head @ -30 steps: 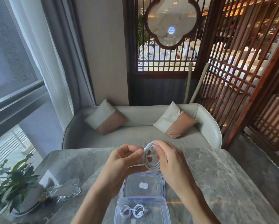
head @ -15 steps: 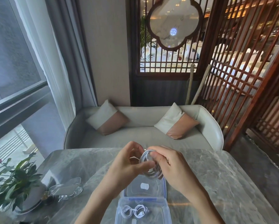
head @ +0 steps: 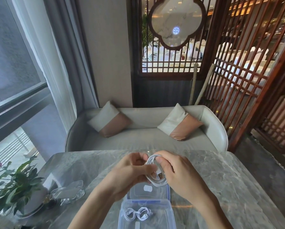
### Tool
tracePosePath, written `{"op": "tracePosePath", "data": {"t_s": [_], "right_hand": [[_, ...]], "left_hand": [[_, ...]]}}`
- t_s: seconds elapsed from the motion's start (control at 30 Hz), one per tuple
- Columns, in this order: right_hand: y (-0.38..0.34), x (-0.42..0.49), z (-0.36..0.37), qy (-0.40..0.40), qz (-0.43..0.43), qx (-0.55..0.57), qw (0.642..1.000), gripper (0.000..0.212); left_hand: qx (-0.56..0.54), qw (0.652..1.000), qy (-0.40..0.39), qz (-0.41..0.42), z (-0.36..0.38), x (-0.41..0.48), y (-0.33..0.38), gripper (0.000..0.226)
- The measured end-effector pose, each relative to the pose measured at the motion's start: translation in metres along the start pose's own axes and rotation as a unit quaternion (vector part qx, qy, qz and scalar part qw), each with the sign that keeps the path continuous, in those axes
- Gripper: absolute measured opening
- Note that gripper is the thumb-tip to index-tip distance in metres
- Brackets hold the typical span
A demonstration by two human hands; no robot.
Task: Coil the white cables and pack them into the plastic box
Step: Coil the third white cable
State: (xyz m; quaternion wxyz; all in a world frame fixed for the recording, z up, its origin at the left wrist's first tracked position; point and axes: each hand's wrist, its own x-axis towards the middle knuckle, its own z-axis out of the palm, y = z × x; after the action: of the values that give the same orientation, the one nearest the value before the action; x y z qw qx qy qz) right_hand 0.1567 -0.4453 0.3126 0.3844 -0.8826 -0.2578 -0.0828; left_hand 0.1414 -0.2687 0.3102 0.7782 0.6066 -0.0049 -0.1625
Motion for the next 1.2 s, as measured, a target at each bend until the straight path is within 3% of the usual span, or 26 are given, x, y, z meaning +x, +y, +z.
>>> {"op": "tracePosePath", "data": {"t_s": [0.1,0.23,0.47,0.6,0.7,0.77,0.87,0.97,1.07,1.13,1.2], "right_hand": [[0.001,-0.003,0.003,-0.014,0.0,-0.014,1.0,0.021],[0.001,-0.005,0.0,-0.003,-0.005,-0.006,1.0,0.02],[0.009,-0.008,0.001,-0.062,0.02,-0.058,0.996,0.021],[0.013,-0.009,0.001,-0.103,0.029,-0.086,0.991,0.024],[0.015,-0.009,0.003,-0.111,0.023,-0.089,0.99,0.026],[0.015,-0.009,0.004,-0.097,0.015,-0.068,0.993,0.023],[0.016,-0.009,0.003,-0.042,0.022,0.006,0.999,0.024],[0.018,-0.011,0.005,-0.017,0.018,0.059,0.998,0.027],[0.02,-0.01,0.003,0.0,0.015,0.065,0.998,0.027],[0.018,-0.008,-0.001,-0.003,0.016,0.089,0.996,0.026],[0.015,-0.006,-0.004,-0.021,0.01,0.111,0.993,0.025]], "left_hand": [[0.063,0.996,0.041,0.048,0.003,0.0,-0.011,0.026],[0.082,0.995,0.017,0.049,0.005,-0.002,-0.014,0.043],[0.269,0.957,0.102,0.036,0.014,0.005,-0.014,0.031],[0.174,0.981,0.088,0.007,0.012,0.006,-0.019,0.023],[0.116,0.987,0.106,0.028,0.019,0.008,-0.025,0.017],[0.2,0.962,0.162,0.091,0.025,0.012,-0.03,0.021],[0.352,0.897,0.215,0.157,0.027,0.012,-0.035,0.017],[0.279,0.948,0.118,0.097,0.015,0.006,-0.028,0.02],[0.076,0.995,-0.02,0.054,-0.001,-0.005,-0.022,0.036],[-0.021,0.998,-0.033,0.04,-0.009,-0.01,-0.018,0.043],[-0.007,0.999,0.005,0.053,-0.013,-0.01,-0.014,0.034]]}}
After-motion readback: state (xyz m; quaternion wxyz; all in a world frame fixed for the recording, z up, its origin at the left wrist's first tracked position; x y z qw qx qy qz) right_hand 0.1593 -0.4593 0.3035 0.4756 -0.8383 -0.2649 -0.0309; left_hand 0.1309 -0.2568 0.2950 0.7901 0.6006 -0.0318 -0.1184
